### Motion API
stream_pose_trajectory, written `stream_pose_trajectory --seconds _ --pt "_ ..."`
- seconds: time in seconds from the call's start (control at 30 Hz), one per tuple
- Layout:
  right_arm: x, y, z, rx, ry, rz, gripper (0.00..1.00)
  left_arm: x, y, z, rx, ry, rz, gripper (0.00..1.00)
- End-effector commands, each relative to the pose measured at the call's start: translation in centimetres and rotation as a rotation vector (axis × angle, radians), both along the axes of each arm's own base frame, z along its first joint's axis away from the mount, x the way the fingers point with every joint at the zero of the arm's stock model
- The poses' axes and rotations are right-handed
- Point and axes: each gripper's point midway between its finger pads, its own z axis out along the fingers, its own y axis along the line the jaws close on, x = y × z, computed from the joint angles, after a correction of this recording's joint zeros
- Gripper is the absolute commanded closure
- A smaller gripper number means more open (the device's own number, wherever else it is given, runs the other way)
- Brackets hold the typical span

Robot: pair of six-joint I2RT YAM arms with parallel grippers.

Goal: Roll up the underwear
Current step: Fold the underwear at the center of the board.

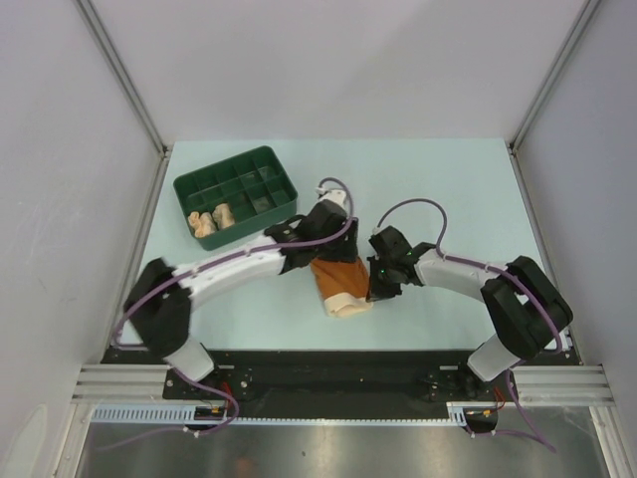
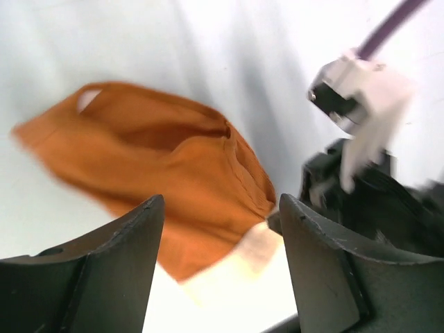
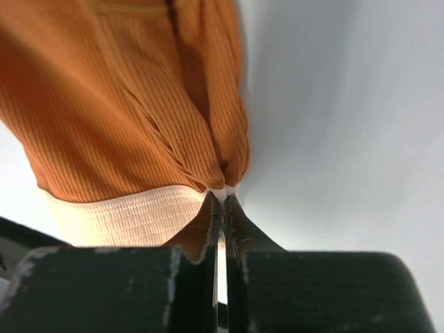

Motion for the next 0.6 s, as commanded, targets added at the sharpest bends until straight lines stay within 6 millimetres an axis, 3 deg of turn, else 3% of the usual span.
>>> stream_pose_trajectory --seconds 0.0,0.07,0.1,0.3,0.57 --pt "-2.7 2.7 -1.3 0.032 0.061 -0.015 1.00 -3.6 5.5 0.2 -0.036 0.013 0.145 0.28" --pt "-2.9 3.4 -1.5 0.038 0.065 -0.033 1.00 -4.7 6.9 0.5 -0.083 0.011 0.179 0.28" --pt "-3.3 3.7 -1.8 0.036 0.070 -0.027 1.00 -5.9 7.8 -1.5 -0.078 0.054 0.200 0.28" --pt "-3.9 4.8 -2.2 0.047 0.078 -0.021 1.00 -8.8 7.9 -3.9 -0.212 0.147 0.207 0.27" --pt "-4.3 5.0 -2.3 0.038 0.076 -0.016 1.00 -10.3 8.2 -5.9 -0.256 0.213 0.227 0.22"
